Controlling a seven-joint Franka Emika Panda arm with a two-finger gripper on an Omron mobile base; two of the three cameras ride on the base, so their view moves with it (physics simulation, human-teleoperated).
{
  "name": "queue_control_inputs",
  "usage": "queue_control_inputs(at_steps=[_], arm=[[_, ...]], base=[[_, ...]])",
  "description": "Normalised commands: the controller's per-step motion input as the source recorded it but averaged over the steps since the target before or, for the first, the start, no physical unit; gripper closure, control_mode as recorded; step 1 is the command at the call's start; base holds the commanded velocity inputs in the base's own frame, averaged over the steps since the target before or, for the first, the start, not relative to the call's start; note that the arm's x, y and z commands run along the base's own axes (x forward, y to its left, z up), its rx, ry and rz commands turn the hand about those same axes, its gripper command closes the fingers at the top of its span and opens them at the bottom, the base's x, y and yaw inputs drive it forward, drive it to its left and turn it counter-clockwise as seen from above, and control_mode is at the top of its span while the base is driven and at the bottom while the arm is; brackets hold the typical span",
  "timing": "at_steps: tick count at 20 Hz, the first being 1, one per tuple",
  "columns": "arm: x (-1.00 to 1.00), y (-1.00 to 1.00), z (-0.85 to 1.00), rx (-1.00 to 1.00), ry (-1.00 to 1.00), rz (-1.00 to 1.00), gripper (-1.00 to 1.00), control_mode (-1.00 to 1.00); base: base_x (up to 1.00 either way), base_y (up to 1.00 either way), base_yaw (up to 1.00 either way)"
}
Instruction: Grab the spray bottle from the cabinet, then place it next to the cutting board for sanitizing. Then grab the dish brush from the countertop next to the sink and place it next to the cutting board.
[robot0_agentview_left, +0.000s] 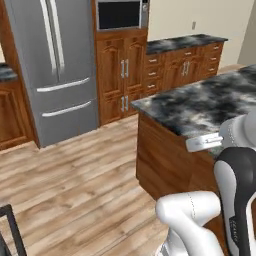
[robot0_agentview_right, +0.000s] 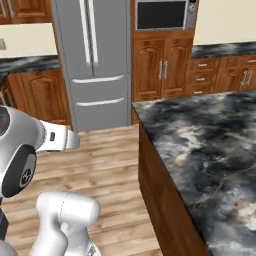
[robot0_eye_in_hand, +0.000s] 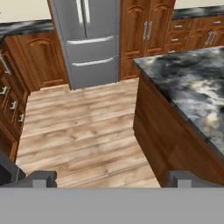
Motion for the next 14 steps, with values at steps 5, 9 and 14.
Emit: queue_control_inputs(at_steps=[5,9,14], arm=[[0.0,0.0,0.0,0.0,0.0,0.0,-1.0,1.0],[0.0,0.0,0.0,0.0,0.0,0.0,-1.0,1.0],[0.0,0.0,0.0,0.0,0.0,0.0,-1.0,1.0]], base=[[0.0,0.56,-0.8],[0.0,0.47,-0.77],[0.0,0.14,-0.66]])
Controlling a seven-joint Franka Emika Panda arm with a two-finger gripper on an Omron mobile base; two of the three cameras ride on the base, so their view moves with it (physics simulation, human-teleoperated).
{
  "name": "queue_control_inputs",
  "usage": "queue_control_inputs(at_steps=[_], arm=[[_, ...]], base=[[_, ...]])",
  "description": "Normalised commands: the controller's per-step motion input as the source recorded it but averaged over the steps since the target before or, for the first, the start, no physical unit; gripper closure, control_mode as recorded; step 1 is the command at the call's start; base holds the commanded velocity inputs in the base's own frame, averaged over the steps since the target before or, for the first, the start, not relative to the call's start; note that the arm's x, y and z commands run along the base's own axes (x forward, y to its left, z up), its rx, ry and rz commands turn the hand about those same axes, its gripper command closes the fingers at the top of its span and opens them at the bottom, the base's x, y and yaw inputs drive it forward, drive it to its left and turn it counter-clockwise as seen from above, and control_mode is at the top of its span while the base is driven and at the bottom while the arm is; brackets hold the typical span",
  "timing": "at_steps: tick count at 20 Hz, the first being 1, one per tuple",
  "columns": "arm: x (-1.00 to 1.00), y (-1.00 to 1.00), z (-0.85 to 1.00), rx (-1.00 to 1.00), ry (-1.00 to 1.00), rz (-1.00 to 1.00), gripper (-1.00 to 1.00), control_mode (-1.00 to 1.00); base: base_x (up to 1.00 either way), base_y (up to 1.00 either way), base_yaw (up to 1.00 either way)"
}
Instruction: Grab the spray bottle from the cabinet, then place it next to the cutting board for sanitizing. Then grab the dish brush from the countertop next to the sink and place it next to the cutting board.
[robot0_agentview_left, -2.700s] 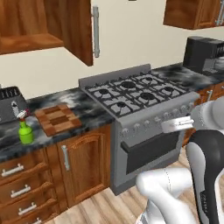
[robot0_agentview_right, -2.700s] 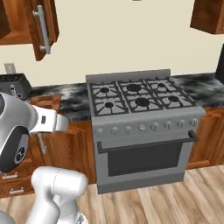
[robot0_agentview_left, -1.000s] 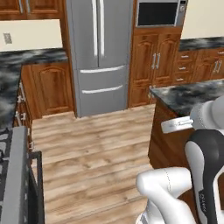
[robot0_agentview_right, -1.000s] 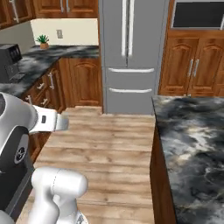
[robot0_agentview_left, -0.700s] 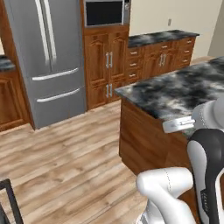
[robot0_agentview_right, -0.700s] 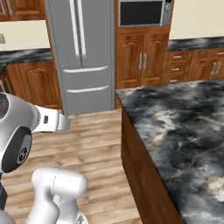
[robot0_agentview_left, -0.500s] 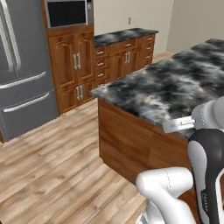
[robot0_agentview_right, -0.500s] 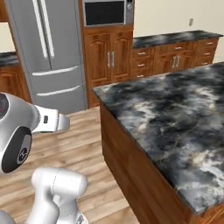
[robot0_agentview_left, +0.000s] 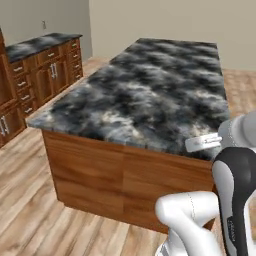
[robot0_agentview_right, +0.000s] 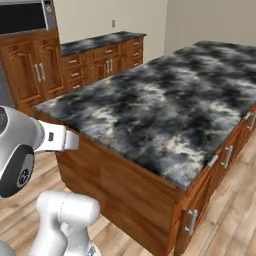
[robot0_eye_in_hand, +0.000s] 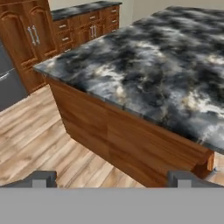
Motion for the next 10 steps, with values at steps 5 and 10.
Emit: queue_control_inputs(at_steps=[5,10], arm=[[0.0,0.0,0.0,0.0,0.0,0.0,-1.0,1.0],[0.0,0.0,0.0,0.0,0.0,0.0,-1.0,1.0]], base=[[0.0,-0.17,-0.61],[0.0,-0.34,-0.56]])
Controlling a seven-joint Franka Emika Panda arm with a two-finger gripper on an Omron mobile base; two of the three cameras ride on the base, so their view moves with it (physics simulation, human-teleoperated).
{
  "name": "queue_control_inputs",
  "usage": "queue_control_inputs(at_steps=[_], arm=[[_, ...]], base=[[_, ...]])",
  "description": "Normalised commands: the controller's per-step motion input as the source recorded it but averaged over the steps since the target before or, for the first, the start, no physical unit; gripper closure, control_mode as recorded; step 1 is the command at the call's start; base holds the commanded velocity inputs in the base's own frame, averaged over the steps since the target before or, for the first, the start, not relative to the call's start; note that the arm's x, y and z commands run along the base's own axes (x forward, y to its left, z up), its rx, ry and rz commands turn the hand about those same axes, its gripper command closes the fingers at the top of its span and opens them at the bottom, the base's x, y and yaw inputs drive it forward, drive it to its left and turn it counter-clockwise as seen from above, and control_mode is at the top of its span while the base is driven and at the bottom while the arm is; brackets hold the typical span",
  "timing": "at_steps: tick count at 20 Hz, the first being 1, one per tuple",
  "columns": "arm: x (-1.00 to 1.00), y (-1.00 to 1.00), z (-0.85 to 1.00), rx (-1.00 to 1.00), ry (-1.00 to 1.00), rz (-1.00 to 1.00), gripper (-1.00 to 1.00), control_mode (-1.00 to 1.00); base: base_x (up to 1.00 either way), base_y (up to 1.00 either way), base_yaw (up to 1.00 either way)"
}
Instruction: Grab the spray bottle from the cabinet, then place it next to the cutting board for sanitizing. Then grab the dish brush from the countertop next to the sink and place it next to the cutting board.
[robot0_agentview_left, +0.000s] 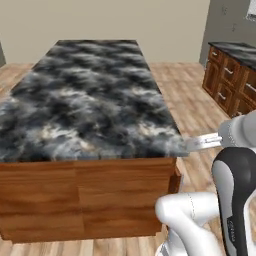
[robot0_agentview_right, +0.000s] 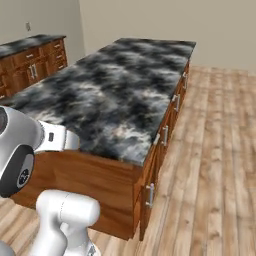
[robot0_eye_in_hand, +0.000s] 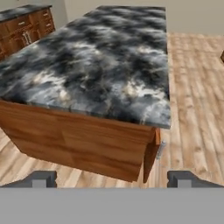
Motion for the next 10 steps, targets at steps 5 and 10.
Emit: queue_control_inputs(at_steps=[5,10], arm=[[0.0,0.0,0.0,0.0,0.0,0.0,-1.0,1.0],[0.0,0.0,0.0,0.0,0.0,0.0,-1.0,1.0]], base=[[0.0,-0.24,-0.58],[0.0,-0.67,-0.52]])
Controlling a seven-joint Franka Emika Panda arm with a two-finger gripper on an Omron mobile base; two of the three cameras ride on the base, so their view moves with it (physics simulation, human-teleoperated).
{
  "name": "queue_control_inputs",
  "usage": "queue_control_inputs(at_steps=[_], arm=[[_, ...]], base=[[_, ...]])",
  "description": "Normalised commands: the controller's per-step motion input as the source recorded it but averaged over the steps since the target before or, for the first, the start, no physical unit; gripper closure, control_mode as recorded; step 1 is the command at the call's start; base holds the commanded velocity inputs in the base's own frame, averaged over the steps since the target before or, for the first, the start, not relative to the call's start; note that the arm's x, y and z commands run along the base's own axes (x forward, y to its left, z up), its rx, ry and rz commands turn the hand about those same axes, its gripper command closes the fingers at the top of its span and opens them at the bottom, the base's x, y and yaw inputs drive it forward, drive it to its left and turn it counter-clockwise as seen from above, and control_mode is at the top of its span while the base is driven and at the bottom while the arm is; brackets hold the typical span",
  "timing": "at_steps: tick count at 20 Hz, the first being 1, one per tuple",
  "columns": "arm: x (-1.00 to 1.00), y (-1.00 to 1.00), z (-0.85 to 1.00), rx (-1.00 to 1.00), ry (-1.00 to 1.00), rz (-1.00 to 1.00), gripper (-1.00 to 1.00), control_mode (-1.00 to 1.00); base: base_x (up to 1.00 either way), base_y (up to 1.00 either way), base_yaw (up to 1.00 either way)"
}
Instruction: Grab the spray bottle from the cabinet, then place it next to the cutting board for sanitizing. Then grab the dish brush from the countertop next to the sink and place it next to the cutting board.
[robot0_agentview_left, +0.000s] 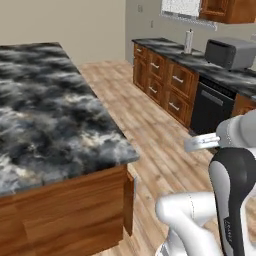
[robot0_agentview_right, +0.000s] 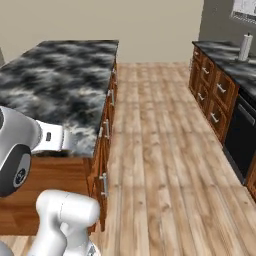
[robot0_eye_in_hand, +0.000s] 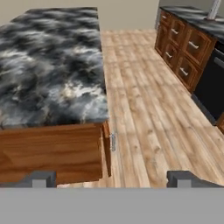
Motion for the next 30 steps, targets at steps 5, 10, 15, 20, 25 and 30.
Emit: queue_control_inputs(at_steps=[5,10,15,20,25,30], arm=[[0.0,0.0,0.0,0.0,0.0,0.0,-1.0,1.0],[0.0,0.0,0.0,0.0,0.0,0.0,-1.0,1.0],[0.0,0.0,0.0,0.0,0.0,0.0,-1.0,1.0],[0.0,0.0,0.0,0.0,0.0,0.0,-1.0,1.0],[0.0,0.0,0.0,0.0,0.0,0.0,-1.0,1.0],[0.0,0.0,0.0,0.0,0.0,0.0,-1.0,1.0]], base=[[0.02,-0.64,-0.5],[0.43,-0.41,-0.49],[0.66,-0.32,-0.51],[0.63,-0.38,-0.5],[0.72,0.1,-0.57],[0.91,0.56,-0.6]])
